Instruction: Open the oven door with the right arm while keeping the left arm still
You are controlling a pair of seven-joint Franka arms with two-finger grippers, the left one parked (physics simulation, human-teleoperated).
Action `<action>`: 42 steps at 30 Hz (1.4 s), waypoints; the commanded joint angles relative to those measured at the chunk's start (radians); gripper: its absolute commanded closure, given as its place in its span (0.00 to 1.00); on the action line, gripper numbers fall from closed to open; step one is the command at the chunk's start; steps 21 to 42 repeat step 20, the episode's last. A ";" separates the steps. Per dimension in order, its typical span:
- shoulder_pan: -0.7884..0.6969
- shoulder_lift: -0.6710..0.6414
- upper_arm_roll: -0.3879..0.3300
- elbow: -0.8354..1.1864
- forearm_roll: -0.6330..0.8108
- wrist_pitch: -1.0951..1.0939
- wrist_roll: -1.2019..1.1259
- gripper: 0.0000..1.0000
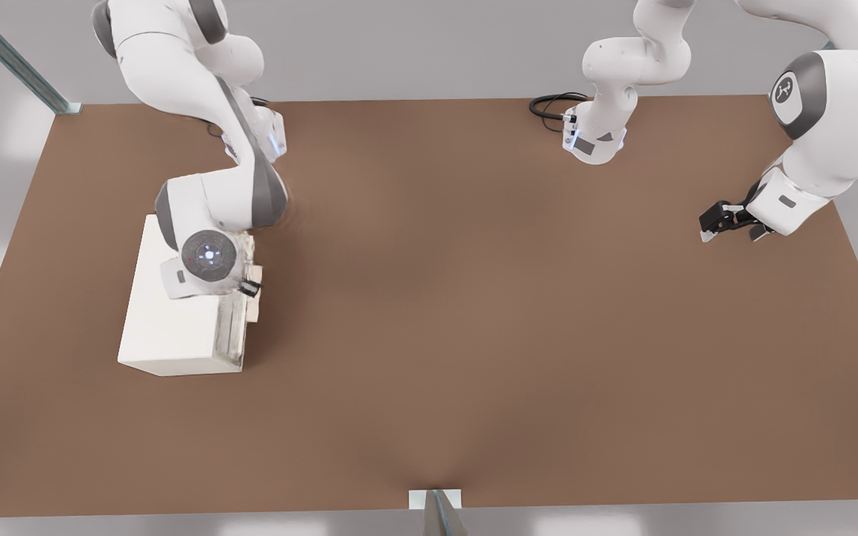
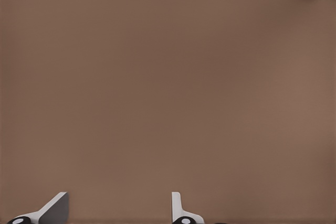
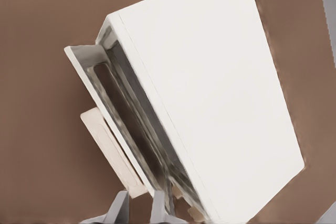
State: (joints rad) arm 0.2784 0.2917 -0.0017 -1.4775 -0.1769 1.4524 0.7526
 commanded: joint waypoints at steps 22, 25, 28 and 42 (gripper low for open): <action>-0.136 -0.035 -0.054 0.147 0.165 -0.053 -0.911 0.00; -0.136 -0.035 -0.054 0.147 0.165 -0.053 -0.911 0.00; -0.136 -0.035 -0.054 0.147 0.165 -0.053 -0.911 0.00; -0.136 -0.035 -0.054 0.147 0.165 -0.053 -0.911 0.00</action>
